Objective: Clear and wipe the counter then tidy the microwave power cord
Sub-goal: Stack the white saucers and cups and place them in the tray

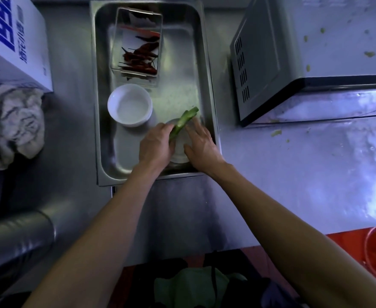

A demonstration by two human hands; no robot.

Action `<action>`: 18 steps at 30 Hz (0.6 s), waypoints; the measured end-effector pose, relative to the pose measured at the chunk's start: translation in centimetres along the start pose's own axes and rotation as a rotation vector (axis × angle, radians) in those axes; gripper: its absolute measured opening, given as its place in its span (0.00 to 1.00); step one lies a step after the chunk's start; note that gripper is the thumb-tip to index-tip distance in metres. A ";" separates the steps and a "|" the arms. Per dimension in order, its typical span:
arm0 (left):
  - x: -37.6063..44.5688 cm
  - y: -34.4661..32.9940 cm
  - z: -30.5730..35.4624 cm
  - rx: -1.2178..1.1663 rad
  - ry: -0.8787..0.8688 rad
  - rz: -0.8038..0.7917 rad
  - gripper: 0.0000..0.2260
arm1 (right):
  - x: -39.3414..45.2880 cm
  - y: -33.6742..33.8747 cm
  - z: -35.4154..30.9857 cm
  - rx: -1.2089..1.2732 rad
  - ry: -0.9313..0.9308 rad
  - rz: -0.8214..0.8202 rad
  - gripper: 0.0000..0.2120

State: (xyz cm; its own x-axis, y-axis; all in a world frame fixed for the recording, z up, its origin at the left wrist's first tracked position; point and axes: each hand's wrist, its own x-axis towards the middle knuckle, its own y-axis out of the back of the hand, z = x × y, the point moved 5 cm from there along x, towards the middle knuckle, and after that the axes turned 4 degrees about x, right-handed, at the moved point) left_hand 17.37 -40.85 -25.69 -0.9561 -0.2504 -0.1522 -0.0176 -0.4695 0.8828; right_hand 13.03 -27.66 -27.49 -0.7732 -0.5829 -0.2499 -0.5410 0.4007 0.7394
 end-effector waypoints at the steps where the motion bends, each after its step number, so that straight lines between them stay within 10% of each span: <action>1: -0.1 0.0 0.0 -0.007 -0.011 0.013 0.19 | 0.0 0.0 0.0 -0.001 0.000 0.000 0.35; 18: -3.6 1.6 -0.9 0.023 -0.113 -0.039 0.16 | -4.0 2.4 -2.4 -0.009 -0.030 0.085 0.24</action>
State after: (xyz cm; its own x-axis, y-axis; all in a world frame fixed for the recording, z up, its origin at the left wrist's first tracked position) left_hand 21.00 -41.49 -24.10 -0.9815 -0.1344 -0.1365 -0.0608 -0.4574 0.8872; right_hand 15.58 -26.05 -23.23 -0.8260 -0.5253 -0.2043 -0.4697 0.4412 0.7646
